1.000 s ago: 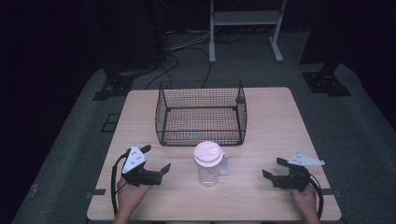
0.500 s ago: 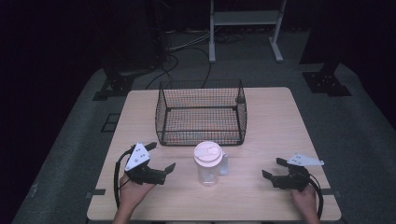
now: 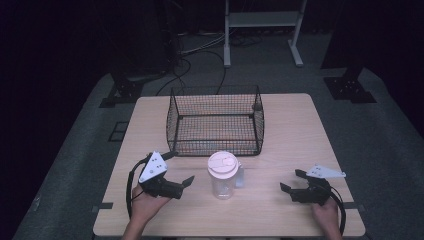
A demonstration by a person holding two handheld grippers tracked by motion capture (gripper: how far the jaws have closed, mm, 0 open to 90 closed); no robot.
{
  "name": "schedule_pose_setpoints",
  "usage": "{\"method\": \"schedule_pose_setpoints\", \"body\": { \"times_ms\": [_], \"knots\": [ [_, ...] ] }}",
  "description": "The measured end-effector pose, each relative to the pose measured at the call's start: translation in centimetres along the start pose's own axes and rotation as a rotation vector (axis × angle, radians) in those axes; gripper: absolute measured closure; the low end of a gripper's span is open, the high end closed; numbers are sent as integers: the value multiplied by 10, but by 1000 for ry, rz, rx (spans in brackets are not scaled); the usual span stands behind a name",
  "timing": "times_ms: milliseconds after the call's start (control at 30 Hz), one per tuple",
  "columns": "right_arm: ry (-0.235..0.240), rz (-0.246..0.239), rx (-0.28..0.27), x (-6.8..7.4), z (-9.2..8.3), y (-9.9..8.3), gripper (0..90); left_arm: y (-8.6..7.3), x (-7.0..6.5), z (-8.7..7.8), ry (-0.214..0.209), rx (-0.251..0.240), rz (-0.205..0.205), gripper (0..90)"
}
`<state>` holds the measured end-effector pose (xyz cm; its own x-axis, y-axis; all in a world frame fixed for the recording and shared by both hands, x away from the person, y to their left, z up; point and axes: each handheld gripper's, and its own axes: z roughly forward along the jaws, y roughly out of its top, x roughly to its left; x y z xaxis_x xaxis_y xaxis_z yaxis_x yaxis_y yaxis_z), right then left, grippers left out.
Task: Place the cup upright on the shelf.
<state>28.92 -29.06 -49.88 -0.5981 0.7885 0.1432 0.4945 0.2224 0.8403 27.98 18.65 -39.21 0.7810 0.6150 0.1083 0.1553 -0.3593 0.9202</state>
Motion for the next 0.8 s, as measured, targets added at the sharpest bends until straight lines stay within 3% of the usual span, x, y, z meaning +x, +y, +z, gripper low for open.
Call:
{"method": "schedule_pose_setpoints", "body": {
  "times_ms": [233,433,800],
  "knots": [
    [1,4,-2,0,0,0,129,7,-6,1,-28,-14,-1,10],
    [6,11,-10,-1,-1,0,129,11,-8,6,-49,10,9,10],
    [8,7,-10,-1,0,0,129,23,-19,13,-136,6,45,10]
  ]
}}
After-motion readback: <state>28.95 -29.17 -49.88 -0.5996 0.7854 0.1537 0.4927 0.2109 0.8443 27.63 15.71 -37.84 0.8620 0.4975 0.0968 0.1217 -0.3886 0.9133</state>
